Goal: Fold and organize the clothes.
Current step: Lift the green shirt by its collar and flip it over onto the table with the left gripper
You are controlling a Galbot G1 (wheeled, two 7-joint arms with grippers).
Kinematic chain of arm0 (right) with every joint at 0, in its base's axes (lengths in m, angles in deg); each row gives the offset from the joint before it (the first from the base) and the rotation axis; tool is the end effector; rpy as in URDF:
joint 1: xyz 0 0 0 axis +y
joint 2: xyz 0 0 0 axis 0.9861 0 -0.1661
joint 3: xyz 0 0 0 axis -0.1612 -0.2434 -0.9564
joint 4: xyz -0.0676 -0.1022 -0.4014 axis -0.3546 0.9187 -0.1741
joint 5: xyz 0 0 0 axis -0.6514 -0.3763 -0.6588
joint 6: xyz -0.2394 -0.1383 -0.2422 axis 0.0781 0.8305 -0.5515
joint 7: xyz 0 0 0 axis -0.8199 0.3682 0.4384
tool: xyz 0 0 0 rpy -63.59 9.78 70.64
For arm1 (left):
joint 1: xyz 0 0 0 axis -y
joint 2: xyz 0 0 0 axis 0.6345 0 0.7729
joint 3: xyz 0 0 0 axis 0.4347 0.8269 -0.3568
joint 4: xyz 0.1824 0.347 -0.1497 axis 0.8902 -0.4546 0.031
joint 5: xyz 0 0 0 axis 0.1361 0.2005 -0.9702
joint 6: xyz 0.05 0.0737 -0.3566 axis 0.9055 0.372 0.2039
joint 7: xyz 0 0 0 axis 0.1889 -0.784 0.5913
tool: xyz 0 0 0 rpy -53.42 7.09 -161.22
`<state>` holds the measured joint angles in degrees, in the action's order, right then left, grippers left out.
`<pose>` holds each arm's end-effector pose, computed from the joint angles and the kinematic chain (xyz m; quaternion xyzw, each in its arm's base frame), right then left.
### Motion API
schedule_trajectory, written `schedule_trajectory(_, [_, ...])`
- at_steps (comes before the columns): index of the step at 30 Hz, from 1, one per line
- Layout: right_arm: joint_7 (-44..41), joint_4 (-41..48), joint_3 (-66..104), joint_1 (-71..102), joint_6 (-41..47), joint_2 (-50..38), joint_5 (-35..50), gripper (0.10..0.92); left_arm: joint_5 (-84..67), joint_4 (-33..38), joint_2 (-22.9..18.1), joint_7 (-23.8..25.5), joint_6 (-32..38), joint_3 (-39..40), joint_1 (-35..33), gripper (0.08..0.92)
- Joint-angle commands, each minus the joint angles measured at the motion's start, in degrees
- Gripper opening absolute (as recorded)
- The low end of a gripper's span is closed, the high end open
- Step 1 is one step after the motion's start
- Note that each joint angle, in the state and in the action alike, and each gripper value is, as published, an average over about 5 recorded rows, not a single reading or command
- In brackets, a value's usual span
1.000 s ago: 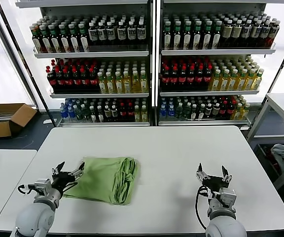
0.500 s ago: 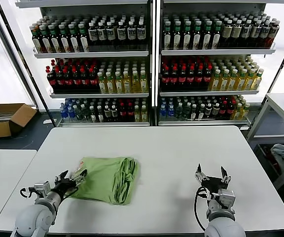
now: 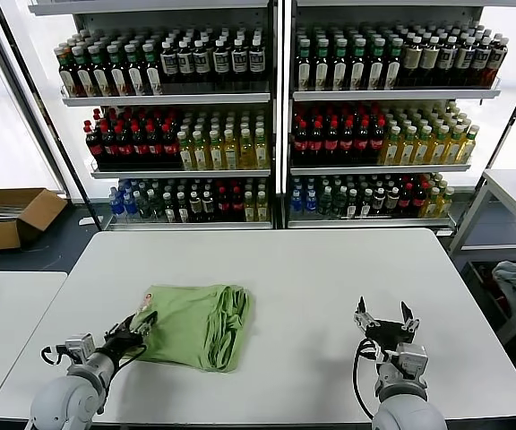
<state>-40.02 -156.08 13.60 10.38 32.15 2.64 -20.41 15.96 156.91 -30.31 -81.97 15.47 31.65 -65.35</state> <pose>0.2150 -0.0176 -0.3192 -0.0966 -0.9856 0.0050 0.1389 0.2709 0.1734 -0.3808 -0.0444 -0.9588 0.0724 0.2711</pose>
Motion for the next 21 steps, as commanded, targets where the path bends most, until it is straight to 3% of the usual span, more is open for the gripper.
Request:
schedule_trajectory(1, [-0.02, 0.2, 0.04, -0.18, -0.02, 0.01, 0.02, 0.823, 0.73, 0.11, -0.32, 0.55, -0.17, 0.23, -0.3, 0.437])
schedule_trajectory(12, [0.03, 0.48, -0.12, -0.9, 0.09, 0.02, 0.02, 0.823, 2.32, 0.94, -0.37, -0.19, 2.66, -1.29, -0.2, 0.138])
schedule_trajectory(17, [0.04, 0.8, -0.12, -1.7, 0.25, -0.31, 0.29, 0.823, 0.83, 0.12, 2.69, -0.3, 3.72, -8.09, -0.7, 0.122])
schedule_trajectory(21, [-0.02, 1.22, -0.3, -2.19, 0.21, -0.68, 0.63, 0.823, -1.66, -2.46, 8.53, -0.06, 4.21, -16.96, -1.36, 0.122])
